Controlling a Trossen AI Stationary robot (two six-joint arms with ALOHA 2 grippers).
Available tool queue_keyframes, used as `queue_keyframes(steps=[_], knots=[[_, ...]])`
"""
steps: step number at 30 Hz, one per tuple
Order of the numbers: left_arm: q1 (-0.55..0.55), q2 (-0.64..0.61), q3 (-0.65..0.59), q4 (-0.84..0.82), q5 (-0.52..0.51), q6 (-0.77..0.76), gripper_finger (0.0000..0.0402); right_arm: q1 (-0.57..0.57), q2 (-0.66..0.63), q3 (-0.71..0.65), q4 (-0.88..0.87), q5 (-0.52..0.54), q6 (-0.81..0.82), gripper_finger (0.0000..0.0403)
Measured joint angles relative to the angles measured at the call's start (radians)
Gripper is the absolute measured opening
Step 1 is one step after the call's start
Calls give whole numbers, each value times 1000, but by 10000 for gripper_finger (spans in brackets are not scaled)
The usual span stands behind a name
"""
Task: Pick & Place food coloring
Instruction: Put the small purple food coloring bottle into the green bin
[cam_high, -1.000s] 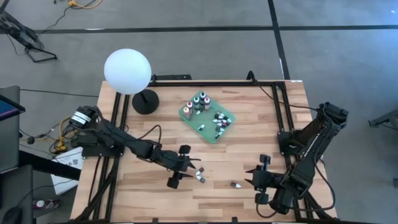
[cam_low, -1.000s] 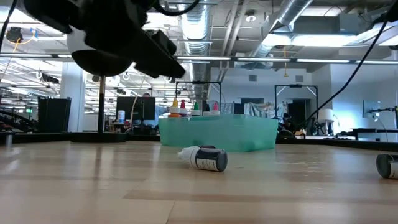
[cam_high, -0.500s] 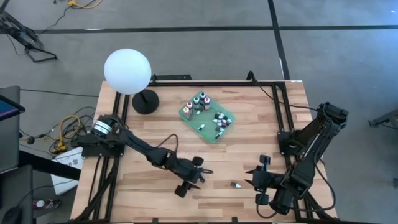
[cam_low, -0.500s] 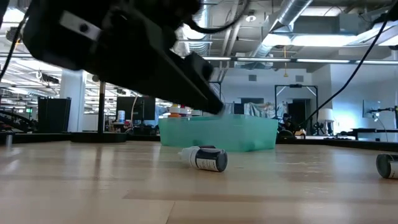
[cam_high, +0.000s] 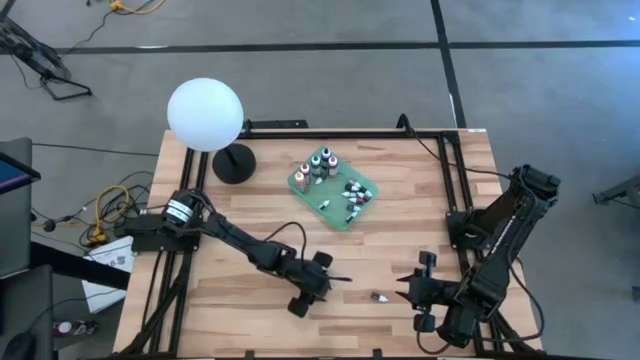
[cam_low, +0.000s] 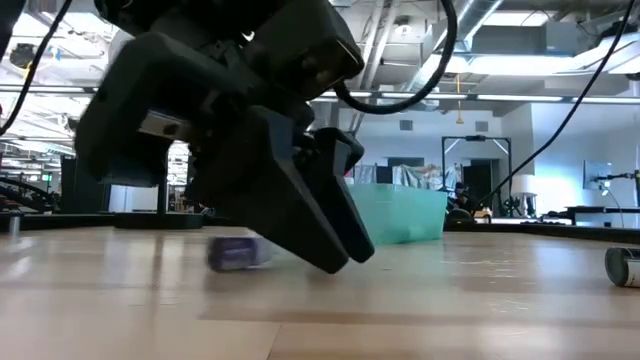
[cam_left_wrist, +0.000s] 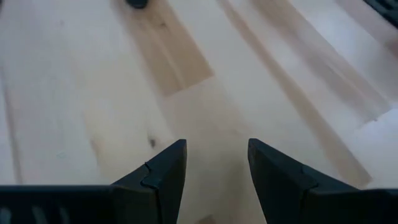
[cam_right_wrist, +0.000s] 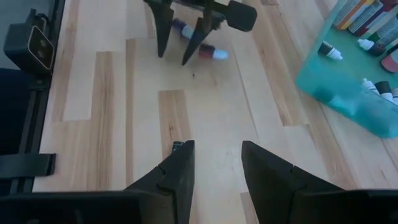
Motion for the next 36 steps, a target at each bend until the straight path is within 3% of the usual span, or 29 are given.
queue_keyframes(steps=[7,10,17,36], knots=[[2,-8,4,-13,-12,5,167,0,0,0,0,1,0,125],[1,-34,38,-105,-32,2,167,0,0,0,0,1,0,125],[-30,-96,140,-397,-283,-46,167,0,0,0,-1,3,0,125],[-13,-101,134,-633,-321,-200,167,-2,0,0,1,4,0,125]])
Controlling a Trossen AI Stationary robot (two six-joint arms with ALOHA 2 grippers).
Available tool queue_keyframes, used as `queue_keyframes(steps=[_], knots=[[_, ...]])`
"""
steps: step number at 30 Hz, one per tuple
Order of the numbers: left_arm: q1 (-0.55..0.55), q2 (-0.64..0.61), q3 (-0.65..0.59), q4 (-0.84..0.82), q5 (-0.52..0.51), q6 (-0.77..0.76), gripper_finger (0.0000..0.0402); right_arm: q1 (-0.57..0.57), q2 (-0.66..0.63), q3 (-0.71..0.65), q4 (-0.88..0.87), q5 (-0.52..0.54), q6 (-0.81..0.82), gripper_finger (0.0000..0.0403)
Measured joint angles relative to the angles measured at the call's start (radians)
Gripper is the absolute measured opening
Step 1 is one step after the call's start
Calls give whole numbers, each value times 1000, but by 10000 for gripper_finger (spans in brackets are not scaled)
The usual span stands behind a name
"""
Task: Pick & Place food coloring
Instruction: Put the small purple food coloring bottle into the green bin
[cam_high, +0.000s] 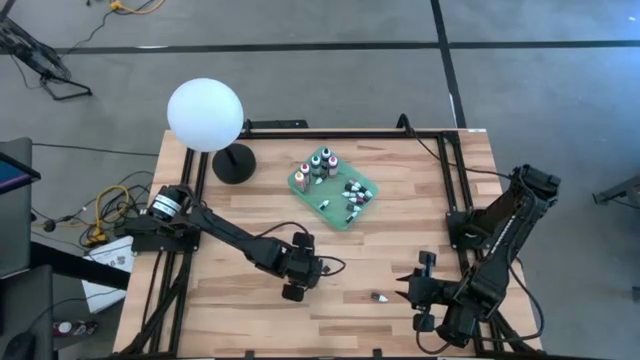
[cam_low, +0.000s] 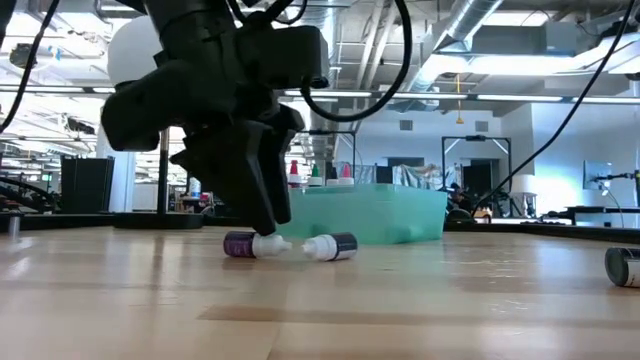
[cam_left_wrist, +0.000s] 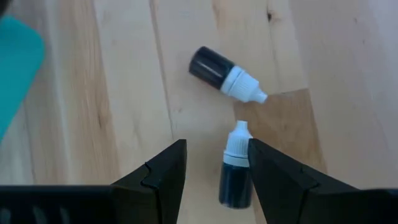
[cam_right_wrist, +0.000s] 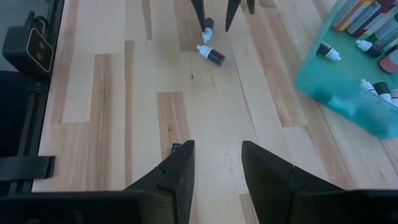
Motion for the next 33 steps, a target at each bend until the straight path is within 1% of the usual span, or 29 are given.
queue_keyframes(steps=[7,9,13,20,23,30,33], knots=[[1,0,-3,-26,56,-43,167,0,0,0,0,0,0,125],[2,0,-19,-11,78,-52,167,0,0,0,0,0,0,125],[6,0,-53,3,82,-61,167,0,0,0,0,0,0,125],[18,0,-61,11,102,-73,165,0,0,0,1,0,0,125],[18,0,-61,13,103,-71,151,0,0,0,1,0,0,125],[16,0,-63,27,103,-40,89,0,0,0,1,0,0,125],[18,0,-63,29,96,-35,75,0,0,0,1,0,0,125]])
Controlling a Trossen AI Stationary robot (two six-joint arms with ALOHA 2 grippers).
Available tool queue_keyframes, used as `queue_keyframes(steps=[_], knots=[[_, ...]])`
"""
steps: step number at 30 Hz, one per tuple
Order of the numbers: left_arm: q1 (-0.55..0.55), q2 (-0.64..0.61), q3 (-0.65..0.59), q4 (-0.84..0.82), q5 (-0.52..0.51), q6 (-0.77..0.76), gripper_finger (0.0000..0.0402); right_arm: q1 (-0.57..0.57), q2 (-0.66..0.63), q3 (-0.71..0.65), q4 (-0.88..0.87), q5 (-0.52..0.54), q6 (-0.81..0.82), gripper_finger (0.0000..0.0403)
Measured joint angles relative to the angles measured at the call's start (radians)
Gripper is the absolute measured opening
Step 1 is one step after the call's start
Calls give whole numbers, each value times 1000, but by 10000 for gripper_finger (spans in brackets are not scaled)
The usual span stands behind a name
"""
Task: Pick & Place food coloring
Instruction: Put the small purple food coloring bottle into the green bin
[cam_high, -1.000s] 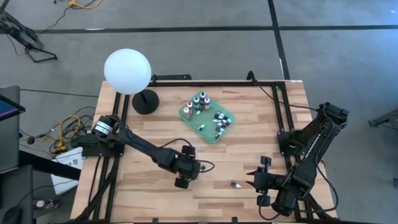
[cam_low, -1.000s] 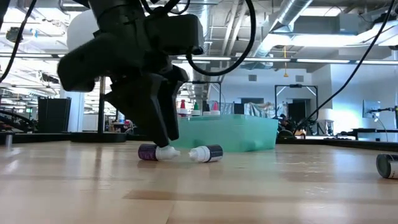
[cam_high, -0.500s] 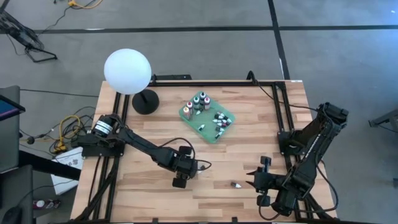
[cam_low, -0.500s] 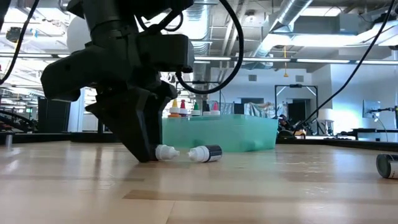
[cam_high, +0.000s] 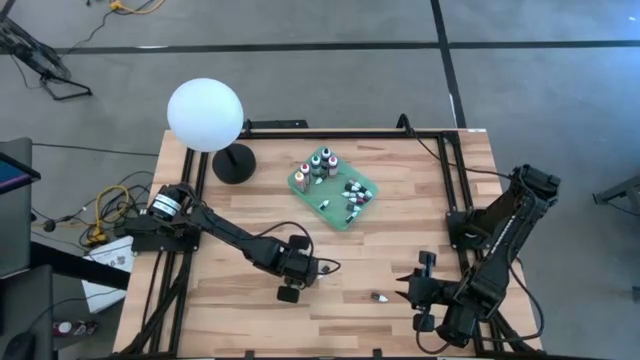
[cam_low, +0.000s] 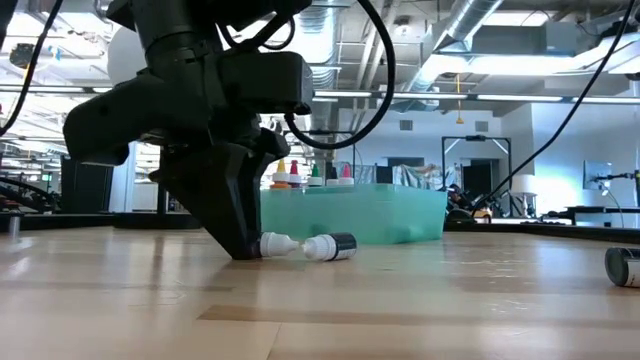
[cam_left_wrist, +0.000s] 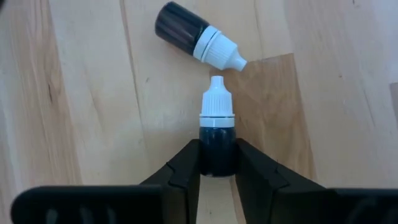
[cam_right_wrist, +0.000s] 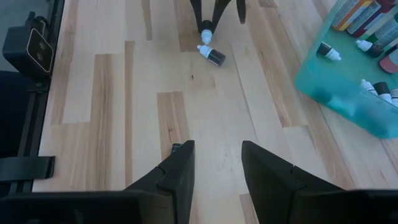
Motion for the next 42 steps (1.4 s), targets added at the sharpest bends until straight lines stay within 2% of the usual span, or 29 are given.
queue_keyframes(steps=[15,22,26,31,36,42], knots=[[1,0,37,-33,-34,53,75,0,0,0,0,0,0,125],[18,-33,142,-127,-137,157,76,-5,0,0,0,1,0,125],[68,-34,248,-223,-185,203,75,-14,0,0,0,2,0,125],[161,-35,319,-234,-191,270,76,-16,0,0,-1,2,0,125],[265,-35,331,-152,-172,337,77,-16,0,0,-1,0,-1,125],[375,-35,331,-78,-99,358,77,-16,0,0,-4,0,-3,125]])
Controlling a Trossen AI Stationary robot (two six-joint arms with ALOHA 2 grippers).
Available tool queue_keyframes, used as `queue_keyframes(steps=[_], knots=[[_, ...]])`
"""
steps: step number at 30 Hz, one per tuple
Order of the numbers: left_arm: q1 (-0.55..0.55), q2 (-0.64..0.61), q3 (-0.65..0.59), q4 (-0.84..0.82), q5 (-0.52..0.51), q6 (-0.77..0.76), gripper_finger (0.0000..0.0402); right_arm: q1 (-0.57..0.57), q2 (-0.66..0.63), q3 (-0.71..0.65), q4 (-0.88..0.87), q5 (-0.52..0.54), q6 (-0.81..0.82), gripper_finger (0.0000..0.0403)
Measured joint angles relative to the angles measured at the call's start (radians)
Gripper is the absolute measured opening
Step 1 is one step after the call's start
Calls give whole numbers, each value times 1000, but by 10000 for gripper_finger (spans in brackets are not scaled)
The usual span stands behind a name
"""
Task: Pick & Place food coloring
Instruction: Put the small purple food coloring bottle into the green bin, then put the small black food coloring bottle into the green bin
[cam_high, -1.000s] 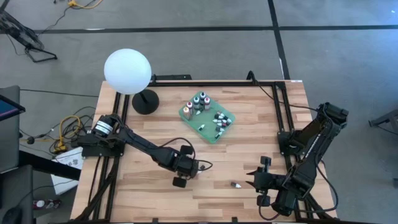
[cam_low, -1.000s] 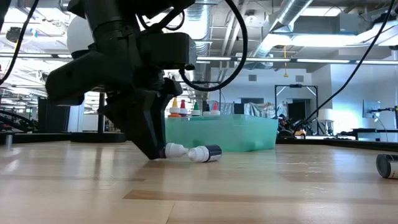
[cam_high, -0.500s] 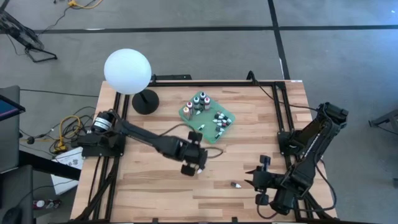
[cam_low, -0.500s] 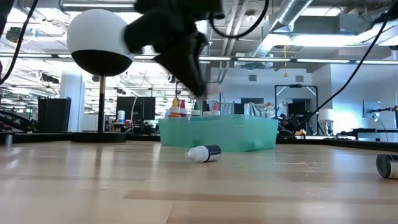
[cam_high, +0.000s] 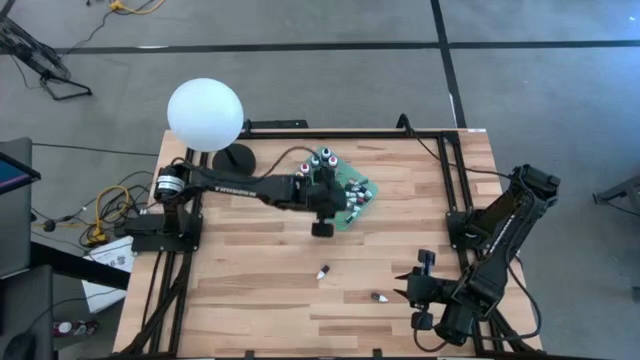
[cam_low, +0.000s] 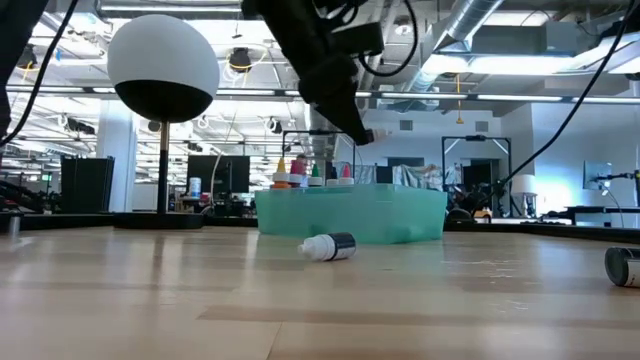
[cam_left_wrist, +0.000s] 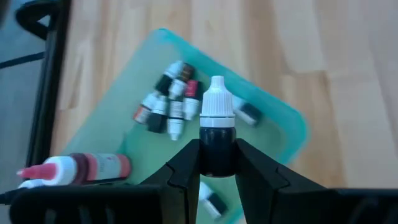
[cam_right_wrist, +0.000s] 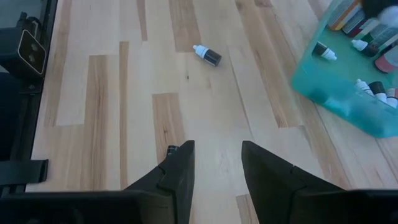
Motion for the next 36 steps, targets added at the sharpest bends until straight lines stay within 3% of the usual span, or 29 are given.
queue_keyframes(steps=[11,26,32,36], knots=[[104,3,-1,44,82,-15,78,0,0,0,1,0,-22,125],[102,3,-1,86,111,-15,156,-4,0,0,3,0,-23,125],[76,2,-2,33,239,-39,165,-5,0,0,27,0,-23,125],[26,1,-2,-16,223,-44,165,-17,10,0,59,0,-24,125]])
